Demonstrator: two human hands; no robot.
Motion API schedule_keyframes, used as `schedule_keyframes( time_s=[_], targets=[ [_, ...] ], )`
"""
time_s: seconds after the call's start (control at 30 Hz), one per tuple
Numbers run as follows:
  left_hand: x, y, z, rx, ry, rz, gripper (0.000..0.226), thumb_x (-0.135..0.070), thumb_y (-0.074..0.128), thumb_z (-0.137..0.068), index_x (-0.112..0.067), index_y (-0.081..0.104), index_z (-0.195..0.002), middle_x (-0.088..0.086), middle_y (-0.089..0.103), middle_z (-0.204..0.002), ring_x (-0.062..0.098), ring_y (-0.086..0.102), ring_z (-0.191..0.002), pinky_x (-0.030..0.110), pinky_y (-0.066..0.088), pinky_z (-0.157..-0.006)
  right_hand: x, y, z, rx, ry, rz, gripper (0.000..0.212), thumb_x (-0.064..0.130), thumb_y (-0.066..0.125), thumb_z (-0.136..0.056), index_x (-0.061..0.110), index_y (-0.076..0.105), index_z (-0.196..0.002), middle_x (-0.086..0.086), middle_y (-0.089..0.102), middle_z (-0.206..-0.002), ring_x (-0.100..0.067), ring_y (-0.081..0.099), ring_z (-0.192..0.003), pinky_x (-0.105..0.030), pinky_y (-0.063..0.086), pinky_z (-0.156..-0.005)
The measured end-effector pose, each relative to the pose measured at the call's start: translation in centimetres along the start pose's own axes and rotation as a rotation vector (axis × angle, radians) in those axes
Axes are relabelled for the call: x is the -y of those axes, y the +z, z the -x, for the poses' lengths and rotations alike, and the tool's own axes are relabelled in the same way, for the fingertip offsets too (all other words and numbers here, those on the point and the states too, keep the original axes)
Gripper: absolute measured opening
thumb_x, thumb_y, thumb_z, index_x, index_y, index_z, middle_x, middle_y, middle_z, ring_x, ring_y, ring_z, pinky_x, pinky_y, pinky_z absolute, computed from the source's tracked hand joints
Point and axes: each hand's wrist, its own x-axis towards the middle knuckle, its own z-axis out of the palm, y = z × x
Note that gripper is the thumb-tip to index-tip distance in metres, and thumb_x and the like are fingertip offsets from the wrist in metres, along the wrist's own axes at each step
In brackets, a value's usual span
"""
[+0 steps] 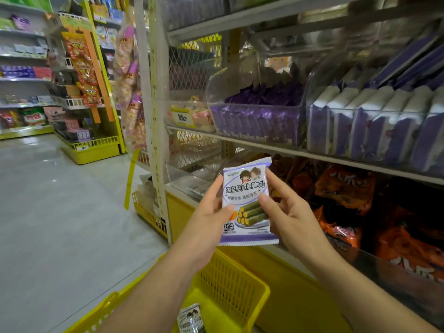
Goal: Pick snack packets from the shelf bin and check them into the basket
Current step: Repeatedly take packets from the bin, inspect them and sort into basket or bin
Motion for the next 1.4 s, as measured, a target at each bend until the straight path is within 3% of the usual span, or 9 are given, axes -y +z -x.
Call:
schedule_keyframes(
  time_s=[0.1, 0.23, 0.37, 0.57, 0.7, 1.03, 1.17, 1.3, 1.4],
  targets=[
    [-2.9, 0.8, -0.7, -0.034, -0.025, 0.231, 0.056, 0.003, 0.044, -0.098, -0.027, 0.040, -0.144, 0.005, 0.069, -0.120, 0.021, 0.072, -0.094, 0.033, 0.059, -0.067, 4.0, -1.4, -0.2, 0.094, -0.141, 0.248, 0.057, 0.046, 0.068, -0.080, 0.042, 0.048, -0.134, 0.025, 0.023, -0.152, -0.008, 0.066, -0.102, -0.027, 0.057, -0.083],
    [-8.0, 4.3, -1.5, 0.061, -0.012, 0.289, 0.041, 0.000, 0.043, -0.099, -0.023, 0.050, -0.133, 0.007, 0.073, -0.109, 0.017, 0.074, -0.075, 0.024, 0.054, -0.048, 10.2, -3.8, -1.6, 0.170, -0.307, 0.560, 0.045, 0.050, 0.068, -0.073, 0.036, 0.060, -0.115, 0.022, 0.027, -0.151, -0.003, 0.062, -0.108, -0.026, 0.056, -0.084],
    [-12.1, 8.5, -3.7, 0.155, 0.089, 0.095, 0.027, -0.010, 0.047, -0.100, -0.018, 0.059, -0.122, 0.001, 0.074, -0.098, 0.014, 0.068, -0.083, 0.032, 0.058, -0.075, 15.7, -7.2, -3.6, 0.059, -0.436, 0.731, 0.021, 0.047, 0.068, -0.079, 0.032, 0.061, -0.092, 0.012, 0.054, -0.127, -0.014, 0.061, -0.106, -0.038, 0.053, -0.085],
    [-15.5, 11.7, -9.0, 0.098, 0.532, -0.677, 0.032, -0.022, 0.051, -0.099, -0.023, 0.059, -0.130, -0.009, 0.064, -0.121, 0.008, 0.059, -0.111, 0.031, 0.046, -0.102, 19.7, -14.3, -8.3, -0.231, -0.395, 0.955, 0.016, 0.017, 0.070, -0.077, 0.025, 0.056, -0.081, 0.003, 0.062, -0.107, -0.014, 0.056, -0.081, -0.023, 0.046, -0.073],
    [-15.7, 12.5, -11.6, 0.064, 0.673, -0.975, 0.035, -0.026, 0.053, -0.097, -0.029, 0.056, -0.132, -0.011, 0.057, -0.131, 0.007, 0.050, -0.122, 0.020, 0.036, -0.097, 19.5, -17.3, -12.7, -0.317, -0.217, 1.054, 0.011, 0.021, 0.064, -0.080, 0.026, 0.055, -0.083, 0.004, 0.058, -0.080, -0.011, 0.055, -0.063, -0.011, 0.040, -0.047],
    [-16.5, 15.6, -17.2, 0.169, 0.908, -1.588, 0.032, -0.031, 0.041, -0.096, -0.034, 0.060, -0.121, -0.018, 0.054, -0.131, 0.010, 0.033, -0.134, 0.042, 0.018, -0.117, 18.4, -19.5, -22.4, -0.179, 0.066, 1.140, 0.023, 0.033, 0.055, -0.090, 0.017, 0.059, -0.105, -0.002, 0.058, -0.103, -0.019, 0.055, -0.094, -0.032, 0.044, -0.076],
    [-16.7, 16.1, -19.2, 0.073, 0.955, -1.471, 0.023, -0.029, 0.045, -0.091, -0.036, 0.056, -0.111, -0.014, 0.056, -0.117, 0.011, 0.047, -0.117, 0.034, 0.030, -0.108, 18.3, -19.7, -23.7, -0.069, 0.044, 1.212, 0.030, 0.023, 0.055, -0.091, 0.001, 0.064, -0.108, -0.017, 0.064, -0.110, -0.028, 0.059, -0.101, -0.040, 0.048, -0.090],
    [-16.8, 17.0, -20.9, 0.024, 0.960, -1.253, 0.036, -0.027, 0.053, -0.089, -0.035, 0.045, -0.123, -0.012, 0.050, -0.124, 0.014, 0.053, -0.113, 0.029, 0.040, -0.090, 17.4, -18.9, -24.5, 0.090, -0.028, 1.294, 0.019, 0.027, 0.056, -0.093, 0.009, 0.061, -0.098, -0.009, 0.061, -0.093, -0.021, 0.056, -0.083, -0.029, 0.044, -0.074],
    [-17.4, 17.9, -22.0, 0.041, 0.922, -1.165, 0.046, -0.027, 0.054, -0.086, -0.040, 0.040, -0.128, -0.008, 0.054, -0.126, 0.018, 0.057, -0.110, 0.031, 0.047, -0.085, 17.0, -19.1, -25.1, 0.136, -0.056, 1.326, 0.025, 0.019, 0.053, -0.095, 0.007, 0.061, -0.115, -0.014, 0.064, -0.115, -0.025, 0.059, -0.104, -0.035, 0.046, -0.091]
  ],
)
